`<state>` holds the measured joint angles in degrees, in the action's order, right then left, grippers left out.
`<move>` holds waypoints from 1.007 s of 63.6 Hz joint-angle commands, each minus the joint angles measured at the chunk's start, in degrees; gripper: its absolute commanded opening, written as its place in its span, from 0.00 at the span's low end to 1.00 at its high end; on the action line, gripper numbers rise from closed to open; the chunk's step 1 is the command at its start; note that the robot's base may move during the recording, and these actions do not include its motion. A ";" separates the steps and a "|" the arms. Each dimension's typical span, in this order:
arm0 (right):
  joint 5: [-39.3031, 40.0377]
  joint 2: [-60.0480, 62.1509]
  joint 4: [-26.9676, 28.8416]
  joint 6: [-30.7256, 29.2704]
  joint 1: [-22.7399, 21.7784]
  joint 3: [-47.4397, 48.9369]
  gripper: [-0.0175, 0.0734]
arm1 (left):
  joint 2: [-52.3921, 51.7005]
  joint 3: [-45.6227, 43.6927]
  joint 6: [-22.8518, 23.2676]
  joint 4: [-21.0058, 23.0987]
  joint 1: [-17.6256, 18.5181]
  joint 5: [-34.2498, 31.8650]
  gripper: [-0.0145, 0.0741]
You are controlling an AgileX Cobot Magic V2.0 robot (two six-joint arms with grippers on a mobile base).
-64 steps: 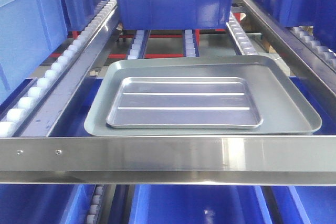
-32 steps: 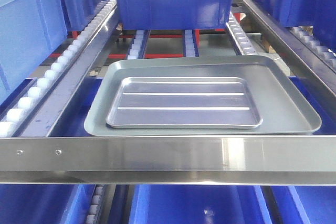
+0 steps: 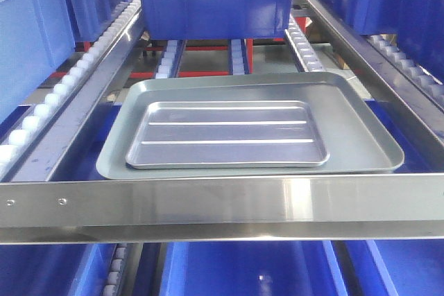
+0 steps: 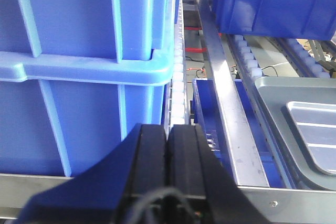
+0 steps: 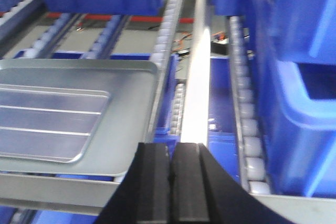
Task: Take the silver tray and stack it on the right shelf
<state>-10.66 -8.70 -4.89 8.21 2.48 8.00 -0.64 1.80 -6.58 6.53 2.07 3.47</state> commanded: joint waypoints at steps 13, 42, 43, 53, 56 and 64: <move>10.66 10.24 0.16 -0.97 -4.16 -9.84 0.25 | -0.53 1.35 -0.31 0.60 -0.08 -5.06 0.05; 11.28 10.40 0.16 -0.92 -4.17 -9.70 0.25 | -0.53 1.35 -0.31 0.60 -0.08 -5.06 0.05; 11.28 10.40 0.16 -0.92 -4.17 -9.70 0.25 | -0.53 1.35 -0.31 0.60 -0.08 -5.06 0.05; 11.28 10.40 0.16 -0.92 -4.17 -9.70 0.25 | -0.53 1.35 -0.31 0.60 -0.08 -5.06 0.05; 11.28 10.40 0.16 -0.92 -4.17 -9.70 0.25 | -0.53 1.35 -0.31 0.60 -0.08 -5.06 0.05; 11.28 10.40 0.16 -0.92 -4.17 -9.70 0.25 | -0.53 1.35 -0.31 0.60 -0.08 -5.06 0.05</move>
<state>-4.72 0.59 -4.80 7.70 -1.33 -1.80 -0.64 1.80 -6.58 6.53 2.07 3.47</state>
